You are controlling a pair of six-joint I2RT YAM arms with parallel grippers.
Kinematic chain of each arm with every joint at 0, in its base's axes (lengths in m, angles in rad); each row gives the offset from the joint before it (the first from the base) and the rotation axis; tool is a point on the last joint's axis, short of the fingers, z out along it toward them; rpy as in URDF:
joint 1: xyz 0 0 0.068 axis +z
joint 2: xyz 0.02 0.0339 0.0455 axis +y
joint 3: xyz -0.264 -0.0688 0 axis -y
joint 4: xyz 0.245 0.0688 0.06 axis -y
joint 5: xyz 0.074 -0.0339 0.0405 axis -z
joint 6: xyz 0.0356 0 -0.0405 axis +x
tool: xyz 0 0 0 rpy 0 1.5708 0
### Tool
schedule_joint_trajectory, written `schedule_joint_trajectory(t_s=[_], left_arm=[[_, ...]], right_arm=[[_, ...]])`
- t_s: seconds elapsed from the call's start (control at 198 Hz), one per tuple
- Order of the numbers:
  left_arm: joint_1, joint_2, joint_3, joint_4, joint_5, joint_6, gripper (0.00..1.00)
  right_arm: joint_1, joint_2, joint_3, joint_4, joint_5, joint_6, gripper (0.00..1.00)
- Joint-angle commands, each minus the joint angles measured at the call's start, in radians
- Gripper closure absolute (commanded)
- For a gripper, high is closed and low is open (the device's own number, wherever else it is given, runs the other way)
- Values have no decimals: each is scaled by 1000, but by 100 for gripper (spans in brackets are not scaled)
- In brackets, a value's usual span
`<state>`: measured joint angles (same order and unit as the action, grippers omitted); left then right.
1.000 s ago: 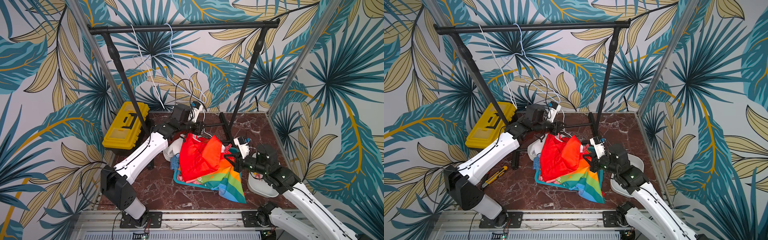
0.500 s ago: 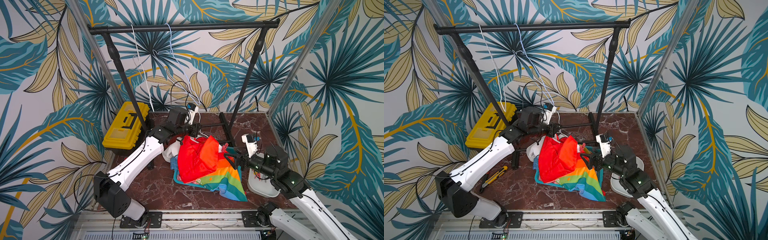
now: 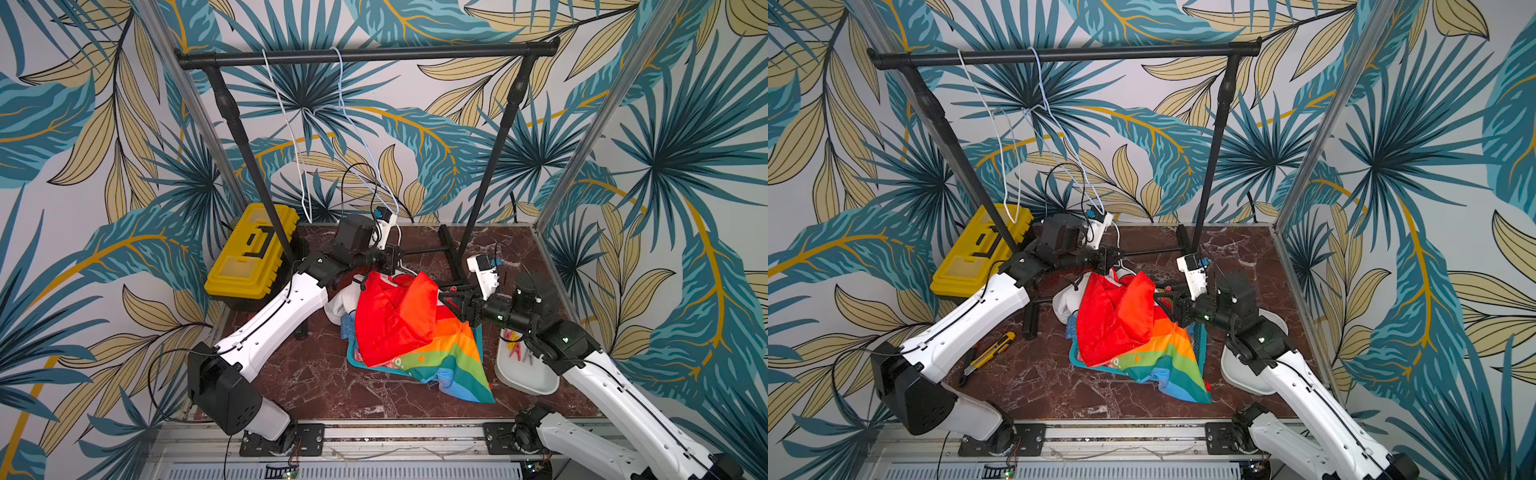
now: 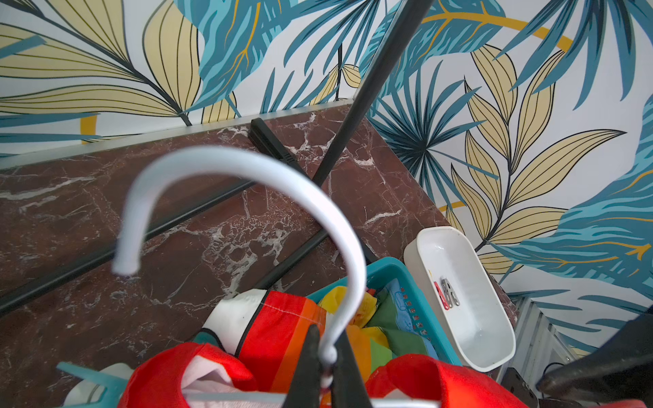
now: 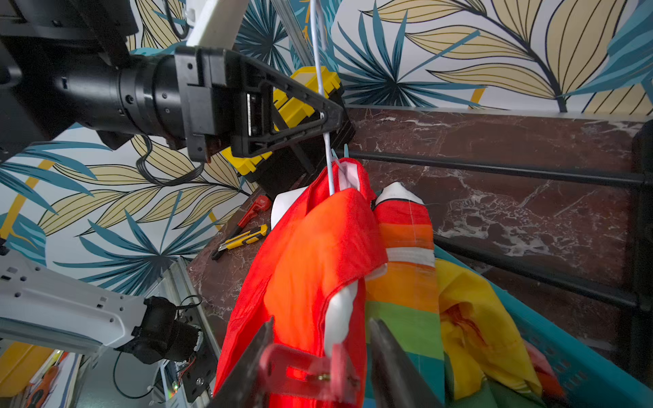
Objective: Remove the clothespins securing jackets to the hanger
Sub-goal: Remove the clothespin from the hanger.
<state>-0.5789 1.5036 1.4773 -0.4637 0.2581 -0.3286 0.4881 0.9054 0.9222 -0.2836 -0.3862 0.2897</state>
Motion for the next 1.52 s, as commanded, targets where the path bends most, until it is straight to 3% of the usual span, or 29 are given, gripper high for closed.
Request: schedule_joint_trajectory(t_s=[0.0,0.313,0.526,0.743,0.915,1.016,1.34,1.431,1.512], left_arm=[[2,6,-12,11,19,-6,100],[3,23,-9,11,17,-6,100],[2,29,-9,11,19,-7,100],[3,24,-28,12,14,-7,100],[2,21,-44,11,16,-13,100],[3,16,-52,16,16,-13,100],[2,1,-77,17,14,-28,100],[3,1,-75,20,22,-36,100],[2,-6,-72,21,20,-42,100]], right_arm=[[7,-4,16,29,-5,5,61],[9,-20,23,-9,61,-5,72],[9,-15,19,14,52,9,93],[10,-38,30,22,105,8,100],[10,-65,36,34,171,11,100],[10,-90,37,27,255,27,100],[-36,-224,-16,-195,870,168,100],[-120,-226,-56,-293,914,254,100],[-263,-232,-124,-331,844,326,100]])
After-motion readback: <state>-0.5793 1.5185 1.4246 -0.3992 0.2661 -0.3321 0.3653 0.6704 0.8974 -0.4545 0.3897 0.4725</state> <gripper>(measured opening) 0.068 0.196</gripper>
